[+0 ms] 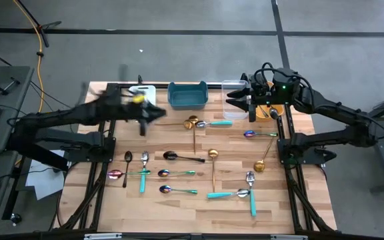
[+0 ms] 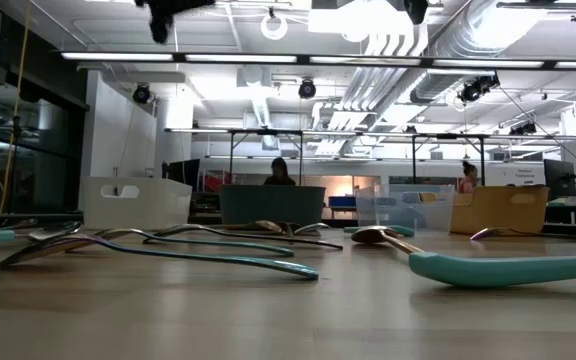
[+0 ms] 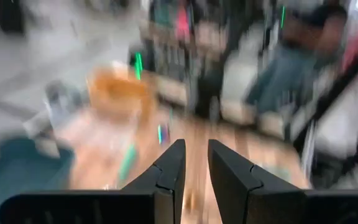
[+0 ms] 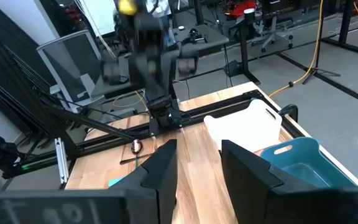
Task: Sort silverware by color (type)
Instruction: Put the black spoon into the yellow bin
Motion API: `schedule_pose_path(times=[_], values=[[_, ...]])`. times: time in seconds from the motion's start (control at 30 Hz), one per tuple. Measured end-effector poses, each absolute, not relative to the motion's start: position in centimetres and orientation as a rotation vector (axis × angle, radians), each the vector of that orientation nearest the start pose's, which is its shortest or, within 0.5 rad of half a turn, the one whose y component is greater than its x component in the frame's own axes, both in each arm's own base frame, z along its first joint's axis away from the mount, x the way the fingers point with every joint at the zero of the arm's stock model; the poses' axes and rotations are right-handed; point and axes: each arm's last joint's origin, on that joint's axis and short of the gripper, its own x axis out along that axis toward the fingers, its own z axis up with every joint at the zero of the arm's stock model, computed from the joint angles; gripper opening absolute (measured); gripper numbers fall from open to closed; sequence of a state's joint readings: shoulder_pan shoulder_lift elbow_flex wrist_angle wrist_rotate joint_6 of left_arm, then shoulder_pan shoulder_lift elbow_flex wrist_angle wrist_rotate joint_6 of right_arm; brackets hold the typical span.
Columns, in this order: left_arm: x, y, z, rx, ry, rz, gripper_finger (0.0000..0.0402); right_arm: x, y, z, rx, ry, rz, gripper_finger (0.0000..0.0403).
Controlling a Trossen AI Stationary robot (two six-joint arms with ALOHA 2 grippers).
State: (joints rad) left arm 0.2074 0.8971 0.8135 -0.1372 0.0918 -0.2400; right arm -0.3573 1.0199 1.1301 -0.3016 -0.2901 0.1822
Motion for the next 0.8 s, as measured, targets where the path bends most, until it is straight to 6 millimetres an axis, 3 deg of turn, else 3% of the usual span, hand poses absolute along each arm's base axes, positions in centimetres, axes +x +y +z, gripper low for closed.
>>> schedule_pose_path(times=[0.23,0.37,0.53,0.8], values=[[25.3,2.5,28.2,-0.167,0.562,-0.002,0.006,20.2,-6.7,39.6,0.244,0.181,-0.083,0.0119],[27.5,2.0,25.7,-0.14,0.667,-0.027,0.0061,20.2,-6.6,39.5,0.249,0.194,-0.085,0.0119],[29.1,1.5,22.6,-0.143,0.793,-0.039,0.0077,20.1,-6.7,39.2,0.249,0.222,-0.115,0.0119],[30.6,0.3,18.8,-0.076,0.921,-0.03,0.0141,20.0,-6.8,39.0,0.253,0.243,-0.144,0.0119]])
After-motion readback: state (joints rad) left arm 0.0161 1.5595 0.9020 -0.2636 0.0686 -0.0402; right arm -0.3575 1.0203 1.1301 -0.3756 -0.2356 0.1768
